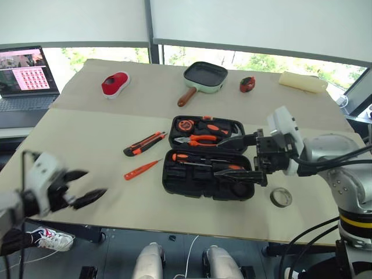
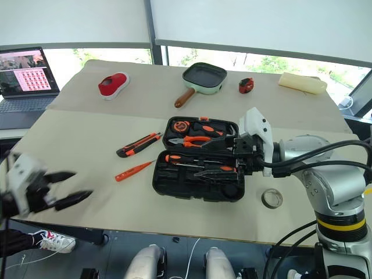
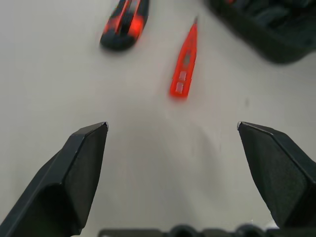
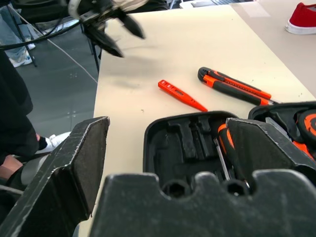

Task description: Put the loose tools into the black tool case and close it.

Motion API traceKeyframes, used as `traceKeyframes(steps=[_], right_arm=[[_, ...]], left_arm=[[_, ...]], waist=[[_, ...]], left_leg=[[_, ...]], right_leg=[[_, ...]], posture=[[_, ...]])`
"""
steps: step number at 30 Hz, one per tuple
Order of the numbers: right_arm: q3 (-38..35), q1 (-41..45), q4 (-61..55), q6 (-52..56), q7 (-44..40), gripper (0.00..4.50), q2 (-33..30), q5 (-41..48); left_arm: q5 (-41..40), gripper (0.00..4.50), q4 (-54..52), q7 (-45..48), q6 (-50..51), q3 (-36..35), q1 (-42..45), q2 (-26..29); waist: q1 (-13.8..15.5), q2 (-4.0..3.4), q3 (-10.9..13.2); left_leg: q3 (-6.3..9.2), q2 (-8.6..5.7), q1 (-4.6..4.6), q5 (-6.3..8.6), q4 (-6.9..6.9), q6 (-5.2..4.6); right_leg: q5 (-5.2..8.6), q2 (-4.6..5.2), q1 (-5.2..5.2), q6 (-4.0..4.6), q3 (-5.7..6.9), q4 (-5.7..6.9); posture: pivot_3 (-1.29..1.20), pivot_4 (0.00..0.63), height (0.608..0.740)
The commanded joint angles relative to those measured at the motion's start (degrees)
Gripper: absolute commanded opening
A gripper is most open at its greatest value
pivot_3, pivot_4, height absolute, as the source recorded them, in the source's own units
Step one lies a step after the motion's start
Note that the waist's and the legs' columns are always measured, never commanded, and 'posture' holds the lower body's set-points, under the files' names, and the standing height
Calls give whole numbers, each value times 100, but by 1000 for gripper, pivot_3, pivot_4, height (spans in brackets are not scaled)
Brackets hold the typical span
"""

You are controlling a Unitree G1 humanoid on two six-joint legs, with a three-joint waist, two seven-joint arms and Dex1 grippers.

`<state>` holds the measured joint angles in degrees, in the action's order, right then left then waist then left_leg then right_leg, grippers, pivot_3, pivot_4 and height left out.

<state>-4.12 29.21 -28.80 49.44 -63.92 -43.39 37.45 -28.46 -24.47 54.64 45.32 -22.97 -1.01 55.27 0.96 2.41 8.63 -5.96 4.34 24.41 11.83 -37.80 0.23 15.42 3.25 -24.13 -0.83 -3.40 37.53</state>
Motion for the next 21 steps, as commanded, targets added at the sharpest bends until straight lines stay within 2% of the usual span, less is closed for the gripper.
traceKeyframes(steps=[1, 2, 7, 12, 14, 17, 21], right_arm=[[-199, -165, -360, -34, 185, 4419, -105, 261], [-259, -257, -475, 20, 274, 4419, -108, 325], [-419, -758, -1006, 80, 778, 4419, -109, 540], [-475, -1116, -1377, 83, 1362, 4419, -17, 652], [-477, -1226, -1486, 73, 1501, 4419, -18, 686], [-464, -1313, -1561, 29, 1671, 4500, -77, 703], [-584, -1361, -1593, 15, 1789, 4500, -166, 810]], left_arm=[[254, 4500, 427, -47, 291, 1020, 785, 264], [339, 4500, 581, -16, 429, 1392, 1130, 339], [714, 4500, 1182, 516, 935, 2977, 2520, 629], [1734, 4500, 2289, 938, 167, 4299, 3558, 441], [1793, 4500, 2573, 1217, 182, 4570, 3827, 303], [2098, 3825, 2914, 1335, -112, 4797, 4041, 115], [2312, 2386, 3089, 1489, -348, 4899, 4092, -85]], waist=[[-74, 2, -1], [-92, 3, 0], [-137, 6, 2], [-144, 7, 3], [-128, 8, 3], [-110, 6, 2], [-61, 6, 2]], left_leg=[[-4, -6, 11, -5, 0, -17], [-14, -6, 19, -3, 0, -23], [-2, -5, 39, 1, 6, -25], [-3, -8, 37, 2, 2, -24], [-2, -9, 37, 1, 0, -23], [-1, -17, 34, 0, -4, -24], [3, -21, 32, 0, -6, -25]], right_leg=[[-14, 4, -3, -29, -5, 2], [-38, 4, -14, -71, -16, 0], [-28, -17, -30, -80, -18, 8], [-25, -17, -25, -81, -23, 11], [-25, -17, -24, -81, -22, 12], [-26, -11, -18, -85, -23, 12], [-26, -9, -13, -88, -23, 12]], posture=[[0, 150, 740], [0, 150, 740], [0, 150, 740], [0, 150, 740], [0, 150, 740], [0, 150, 740], [0, 150, 740]])
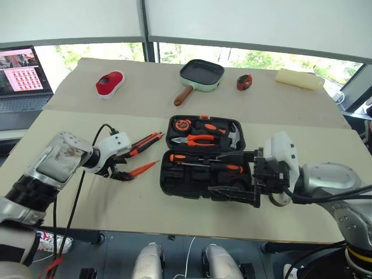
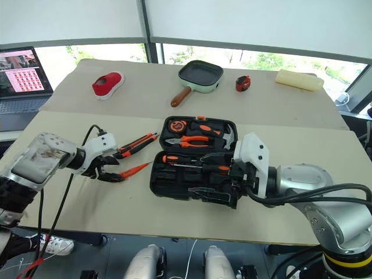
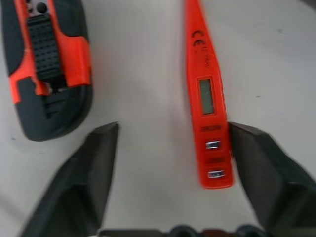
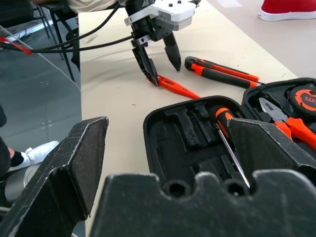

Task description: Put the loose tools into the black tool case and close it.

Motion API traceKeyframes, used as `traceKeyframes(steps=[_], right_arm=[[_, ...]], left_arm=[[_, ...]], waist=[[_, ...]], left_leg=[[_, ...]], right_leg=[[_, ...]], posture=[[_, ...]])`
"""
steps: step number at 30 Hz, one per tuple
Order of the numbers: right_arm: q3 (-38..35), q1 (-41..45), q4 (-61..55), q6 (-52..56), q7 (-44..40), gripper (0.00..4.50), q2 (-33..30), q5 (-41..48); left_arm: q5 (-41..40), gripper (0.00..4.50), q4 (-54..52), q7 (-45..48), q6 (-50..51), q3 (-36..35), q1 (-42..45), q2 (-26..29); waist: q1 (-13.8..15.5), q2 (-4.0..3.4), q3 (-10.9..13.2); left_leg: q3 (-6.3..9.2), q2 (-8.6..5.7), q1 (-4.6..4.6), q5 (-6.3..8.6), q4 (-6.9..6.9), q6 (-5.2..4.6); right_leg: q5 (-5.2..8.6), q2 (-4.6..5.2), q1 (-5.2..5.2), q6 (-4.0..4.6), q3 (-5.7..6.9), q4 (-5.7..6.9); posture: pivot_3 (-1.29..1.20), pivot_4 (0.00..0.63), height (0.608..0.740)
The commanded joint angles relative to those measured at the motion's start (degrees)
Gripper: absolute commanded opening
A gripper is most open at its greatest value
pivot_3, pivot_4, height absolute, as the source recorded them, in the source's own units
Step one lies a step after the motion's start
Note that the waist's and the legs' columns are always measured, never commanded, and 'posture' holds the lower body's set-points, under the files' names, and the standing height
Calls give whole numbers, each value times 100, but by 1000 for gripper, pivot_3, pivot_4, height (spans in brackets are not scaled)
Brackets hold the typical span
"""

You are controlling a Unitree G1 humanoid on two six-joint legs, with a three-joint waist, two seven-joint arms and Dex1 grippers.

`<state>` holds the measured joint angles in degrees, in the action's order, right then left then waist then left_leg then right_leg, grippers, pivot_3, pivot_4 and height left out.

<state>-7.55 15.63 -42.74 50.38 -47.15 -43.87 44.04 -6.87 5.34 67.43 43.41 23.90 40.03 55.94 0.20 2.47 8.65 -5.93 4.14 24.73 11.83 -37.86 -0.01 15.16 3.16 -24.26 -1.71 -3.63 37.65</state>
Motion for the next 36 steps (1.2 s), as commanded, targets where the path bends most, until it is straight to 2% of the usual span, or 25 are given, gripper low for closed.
traceKeyframes(steps=[1, 5, 6, 12, 16, 20, 25, 30, 36], right_arm=[[-263, -26, -208, -92, 132, 4500, -142, 163], [-364, -175, -194, -171, 125, 4500, -268, 142], [-395, -217, -178, -198, 111, 4500, -298, 129], [-582, -474, -151, -311, 89, 4500, -411, 150], [-615, -582, -168, -366, 107, 4500, -458, 128], [-629, -571, -91, -364, 111, 4500, -477, 170], [-579, -578, 44, -362, 145, 4500, -507, 94], [-561, -650, 78, -375, 268, 4500, -495, 5], [-721, -864, -70, -344, 506, 4500, -435, 87]], left_arm=[[190, 2030, 117, 239, -185, 197, -24, -177], [238, 509, 39, 370, -176, 36, -77, -131], [212, 419, -13, 421, -119, -37, -65, -71], [12, 418, -370, 625, -199, -662, 290, 271], [-249, 418, -613, 922, -950, -879, 571, -3], [-143, 418, -483, 1283, -1713, -491, 916, -546], [327, 418, 306, 1599, -2354, 183, 1504, -1331], [817, 418, 1104, 1570, -2219, 644, 1889, -1949], [976, 418, 1162, 1840, -1977, 873, 1869, -2233]], waist=[[23, 0, 0], [41, 0, -1], [40, 0, -1], [14, 4, 1], [45, 4, 1], [82, 4, 1], [51, 4, 1], [17, 3, 1], [-3, 3, 1]], left_leg=[[0, -4, 0, 0, 0, -1], [3, -6, 0, 0, -1, -2], [4, -7, 0, 0, -1, -2], [14, -7, 5, 0, -1, -2], [19, -9, 6, -1, -4, -2], [27, -20, 10, -2, -13, -6], [37, -22, 18, -4, -21, -8], [47, -23, 33, -3, -33, -9], [59, -23, 40, -3, -36, -10]], right_leg=[[0, 3, 1, -2, 0, 0], [0, 5, 3, -5, 0, 0], [0, 5, 4, -6, -1, 0], [0, 2, -2, -6, 0, 3], [0, 3, 1, -7, 2, 2], [-1, 12, 11, -15, 8, 0], [-2, 7, 9, -16, 10, 3], [-2, 6, 4, -17, 14, 2], [-2, 5, 3, -18, 18, 4]], posture=[[0, 150, 740], [0, 150, 740], [0, 150, 740], [0, 150, 740], [0, 150, 740], [0, 150, 740], [0, 150, 740], [0, 150, 740], [0, 150, 740]])
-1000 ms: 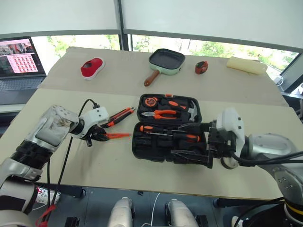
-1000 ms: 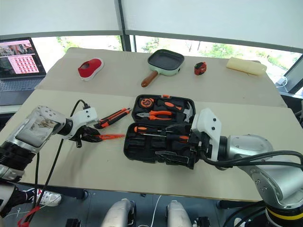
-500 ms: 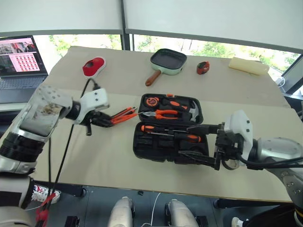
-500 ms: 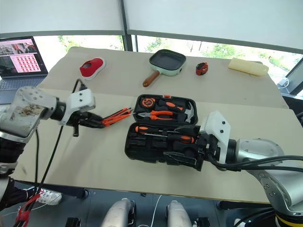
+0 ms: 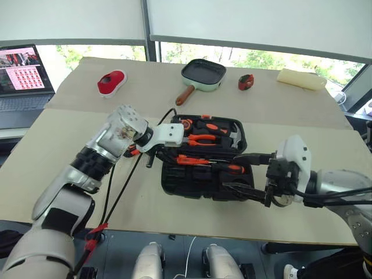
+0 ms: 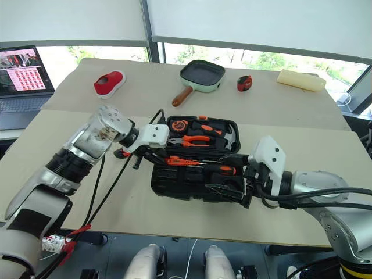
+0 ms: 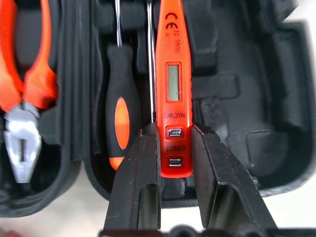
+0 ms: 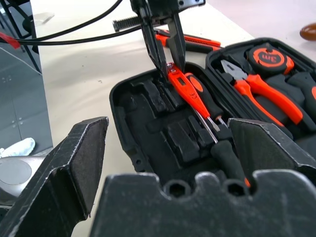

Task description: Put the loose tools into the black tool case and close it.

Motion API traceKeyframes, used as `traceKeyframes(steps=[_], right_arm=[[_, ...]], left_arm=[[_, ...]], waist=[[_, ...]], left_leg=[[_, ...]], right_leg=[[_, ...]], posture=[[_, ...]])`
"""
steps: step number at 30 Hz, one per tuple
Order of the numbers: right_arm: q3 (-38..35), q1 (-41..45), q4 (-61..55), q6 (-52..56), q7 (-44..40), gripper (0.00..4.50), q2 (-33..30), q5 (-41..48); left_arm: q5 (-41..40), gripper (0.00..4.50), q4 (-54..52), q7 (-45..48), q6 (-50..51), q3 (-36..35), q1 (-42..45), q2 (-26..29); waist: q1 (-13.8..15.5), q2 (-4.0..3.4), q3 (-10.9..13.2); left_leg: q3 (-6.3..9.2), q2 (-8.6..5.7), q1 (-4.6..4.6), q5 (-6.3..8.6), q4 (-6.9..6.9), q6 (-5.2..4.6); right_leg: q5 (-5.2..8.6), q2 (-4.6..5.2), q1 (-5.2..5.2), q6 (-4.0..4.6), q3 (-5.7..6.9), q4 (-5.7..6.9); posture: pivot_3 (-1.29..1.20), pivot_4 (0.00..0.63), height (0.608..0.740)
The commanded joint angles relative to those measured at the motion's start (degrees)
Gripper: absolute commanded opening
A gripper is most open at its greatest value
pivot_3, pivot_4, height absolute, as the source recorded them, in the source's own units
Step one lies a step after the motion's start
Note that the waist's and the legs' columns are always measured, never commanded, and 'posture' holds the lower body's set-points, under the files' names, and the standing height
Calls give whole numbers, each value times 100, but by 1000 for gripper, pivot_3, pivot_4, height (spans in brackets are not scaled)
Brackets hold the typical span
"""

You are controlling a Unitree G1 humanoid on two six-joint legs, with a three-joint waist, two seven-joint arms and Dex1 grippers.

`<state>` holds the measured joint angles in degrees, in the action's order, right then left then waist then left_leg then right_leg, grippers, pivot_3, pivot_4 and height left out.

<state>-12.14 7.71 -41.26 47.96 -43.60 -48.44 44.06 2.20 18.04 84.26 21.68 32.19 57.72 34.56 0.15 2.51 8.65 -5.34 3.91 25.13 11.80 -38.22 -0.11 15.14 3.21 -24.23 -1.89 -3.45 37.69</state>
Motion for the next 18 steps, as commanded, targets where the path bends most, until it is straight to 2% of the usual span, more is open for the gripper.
traceKeyframes(steps=[1, 7, 18], right_arm=[[-270, -100, -237, -105, 179, 4500, 21, 93], [-311, -260, -354, -133, 301, 4500, 21, 130], [-311, -272, -391, -135, 439, 4500, 44, 136]], left_arm=[[95, 418, -125, 187, 241, 70, 91, -105], [197, 418, -316, 359, 731, 252, 22, -209], [708, 418, 164, 263, 327, 450, 44, -216]], waist=[[4, 0, 0], [4, 0, 0], [9, -6, -4]], left_leg=[[2, 0, 2, 0, -3, 0], [12, 0, 7, 0, -12, 0], [22, 0, 4, 0, -40, 0]], right_leg=[[0, 0, 1, -1, 2, 0], [0, 0, 2, -2, 7, 4], [1, -1, 9, -2, 10, 31]], posture=[[0, 150, 740], [0, 150, 740], [0, 150, 740]])
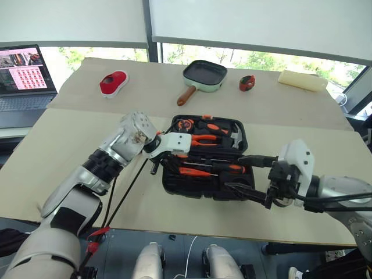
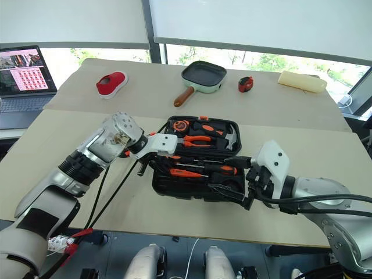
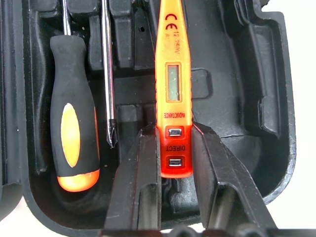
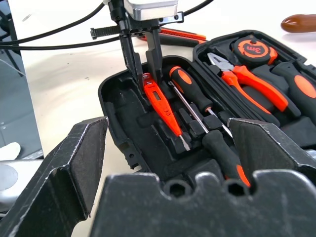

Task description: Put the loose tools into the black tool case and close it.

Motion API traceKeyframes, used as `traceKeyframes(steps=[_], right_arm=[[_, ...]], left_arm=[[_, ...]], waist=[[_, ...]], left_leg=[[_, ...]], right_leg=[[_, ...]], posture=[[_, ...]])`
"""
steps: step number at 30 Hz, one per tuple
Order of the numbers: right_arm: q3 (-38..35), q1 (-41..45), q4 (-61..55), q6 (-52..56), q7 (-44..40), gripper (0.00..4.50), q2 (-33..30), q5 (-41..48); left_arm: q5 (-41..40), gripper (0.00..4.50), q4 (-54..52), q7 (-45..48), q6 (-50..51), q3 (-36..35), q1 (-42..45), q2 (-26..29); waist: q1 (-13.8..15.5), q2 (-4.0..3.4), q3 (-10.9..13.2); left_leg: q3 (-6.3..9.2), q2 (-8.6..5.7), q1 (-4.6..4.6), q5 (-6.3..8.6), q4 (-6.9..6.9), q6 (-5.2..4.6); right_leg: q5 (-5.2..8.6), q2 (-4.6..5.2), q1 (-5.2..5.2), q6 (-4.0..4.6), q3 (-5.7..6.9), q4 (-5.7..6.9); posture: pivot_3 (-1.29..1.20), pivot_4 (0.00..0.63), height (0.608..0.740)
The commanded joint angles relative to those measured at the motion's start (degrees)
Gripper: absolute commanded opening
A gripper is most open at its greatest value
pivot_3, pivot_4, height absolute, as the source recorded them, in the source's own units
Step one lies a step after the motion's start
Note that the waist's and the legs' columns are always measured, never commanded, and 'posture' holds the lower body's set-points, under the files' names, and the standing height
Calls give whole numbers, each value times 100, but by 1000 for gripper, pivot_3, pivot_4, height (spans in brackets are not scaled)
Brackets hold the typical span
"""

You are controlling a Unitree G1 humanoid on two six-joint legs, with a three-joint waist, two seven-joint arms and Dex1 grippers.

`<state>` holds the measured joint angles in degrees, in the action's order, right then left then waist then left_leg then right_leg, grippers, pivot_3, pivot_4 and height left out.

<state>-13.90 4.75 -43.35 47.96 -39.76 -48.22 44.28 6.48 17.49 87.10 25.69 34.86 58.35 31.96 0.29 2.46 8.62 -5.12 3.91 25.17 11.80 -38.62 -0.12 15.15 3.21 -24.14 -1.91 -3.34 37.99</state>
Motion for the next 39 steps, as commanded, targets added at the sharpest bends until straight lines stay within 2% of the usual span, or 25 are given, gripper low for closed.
traceKeyframes(steps=[1, 13, 32, 34, 38, 39], right_arm=[[-127, 26, -185, -136, 69, 4500, 28, 113], [62, 7, -194, -233, 134, 4500, 124, -11], [240, 115, -44, -362, 177, 4500, 188, -110], [250, 125, -32, -371, 175, 4500, 200, -117], [277, 133, -10, -388, 177, 4500, 217, -133], [281, 130, -7, -391, 177, 4500, 220, -136]], left_arm=[[306, 418, 256, -6, -68, 175, -1, 62], [442, 418, 428, 221, 51, 125, 137, 264], [496, 418, 552, 195, 355, 84, 237, 118], [431, 1440, 507, 257, 401, 44, 264, 121], [249, 2745, 299, 482, 484, -90, 294, 235], [109, 3217, 194, 522, 502, -156, 323, 334]], waist=[[-13, -1, -1], [-120, -2, -1], [-112, -3, -2], [-111, -3, -1], [-116, -2, -1], [-121, -2, -1]], left_leg=[[1, 0, 0, 0, -5, 0], [10, 4, -1, -3, -10, -5], [10, 3, -1, -3, -13, -5], [10, 3, -1, -3, -13, -5], [10, 3, -1, -3, -13, -5], [10, 3, 2, -3, -13, -5]], right_leg=[[0, 0, 1, 0, 0, 3], [-1, -6, 1, 1, -1, 10], [-1, -6, 3, 1, -1, 10], [-1, -6, 4, 1, -1, 10], [-1, -6, 3, 1, -1, 10], [-1, -7, -1, 1, -1, 10]], posture=[[0, 150, 740], [0, 150, 740], [0, 150, 740], [0, 150, 740], [0, 150, 740], [0, 150, 740]])
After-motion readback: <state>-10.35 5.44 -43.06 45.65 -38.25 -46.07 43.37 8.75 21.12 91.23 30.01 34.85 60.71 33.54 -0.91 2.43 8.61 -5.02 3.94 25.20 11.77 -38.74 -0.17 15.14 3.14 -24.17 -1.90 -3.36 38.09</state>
